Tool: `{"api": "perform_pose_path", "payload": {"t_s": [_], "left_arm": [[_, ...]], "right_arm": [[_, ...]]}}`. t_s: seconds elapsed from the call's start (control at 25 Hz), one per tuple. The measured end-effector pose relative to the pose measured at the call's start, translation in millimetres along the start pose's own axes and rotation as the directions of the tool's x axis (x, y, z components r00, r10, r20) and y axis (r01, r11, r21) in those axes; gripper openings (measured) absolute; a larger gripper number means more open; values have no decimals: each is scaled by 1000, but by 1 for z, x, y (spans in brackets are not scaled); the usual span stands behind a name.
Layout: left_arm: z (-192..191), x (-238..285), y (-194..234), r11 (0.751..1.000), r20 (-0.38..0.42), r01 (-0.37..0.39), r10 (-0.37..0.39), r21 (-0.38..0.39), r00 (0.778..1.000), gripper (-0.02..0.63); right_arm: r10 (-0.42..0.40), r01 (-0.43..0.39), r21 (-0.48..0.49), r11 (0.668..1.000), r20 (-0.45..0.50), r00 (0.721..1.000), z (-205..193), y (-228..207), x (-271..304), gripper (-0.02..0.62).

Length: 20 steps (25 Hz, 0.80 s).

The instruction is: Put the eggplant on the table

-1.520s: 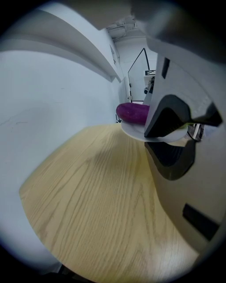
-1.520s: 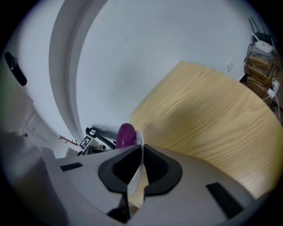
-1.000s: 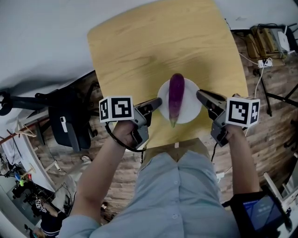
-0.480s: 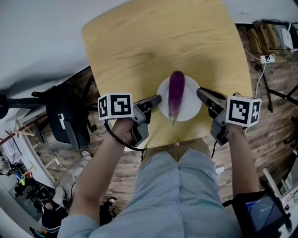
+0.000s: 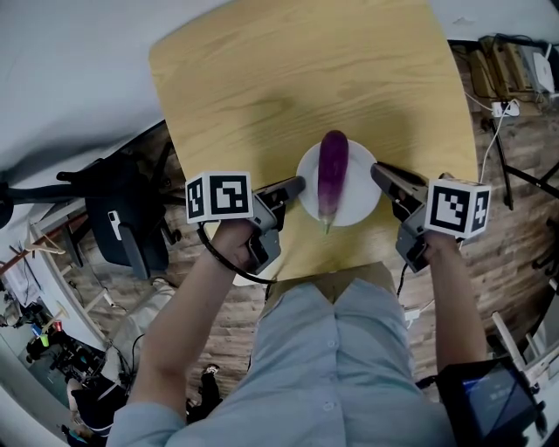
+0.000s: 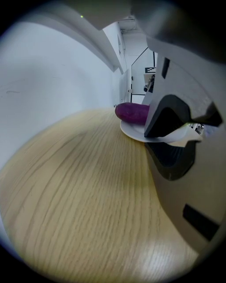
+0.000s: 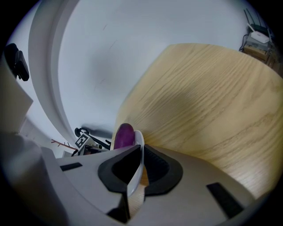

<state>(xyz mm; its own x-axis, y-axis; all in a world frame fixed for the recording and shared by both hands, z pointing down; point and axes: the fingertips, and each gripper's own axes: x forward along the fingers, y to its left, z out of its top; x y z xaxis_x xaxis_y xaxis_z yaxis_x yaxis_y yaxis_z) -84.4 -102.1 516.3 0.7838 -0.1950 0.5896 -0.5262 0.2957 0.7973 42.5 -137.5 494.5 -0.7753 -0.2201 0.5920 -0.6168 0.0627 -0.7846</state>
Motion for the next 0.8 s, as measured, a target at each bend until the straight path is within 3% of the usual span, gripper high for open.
{"api": "perform_pose_path", "payload": {"t_s": [0.44,0.8], "left_arm": [[5,-1,0,1000,1,-1,1,5,1000,35],[5,-4,-4,996,5,-2,1,85,1000,35]], "right_arm": [[-3,3,3,1000,-4,1000,5,-4,6,21],[13,-13,4,1000,-8,1000,6,0,10,20]]}}
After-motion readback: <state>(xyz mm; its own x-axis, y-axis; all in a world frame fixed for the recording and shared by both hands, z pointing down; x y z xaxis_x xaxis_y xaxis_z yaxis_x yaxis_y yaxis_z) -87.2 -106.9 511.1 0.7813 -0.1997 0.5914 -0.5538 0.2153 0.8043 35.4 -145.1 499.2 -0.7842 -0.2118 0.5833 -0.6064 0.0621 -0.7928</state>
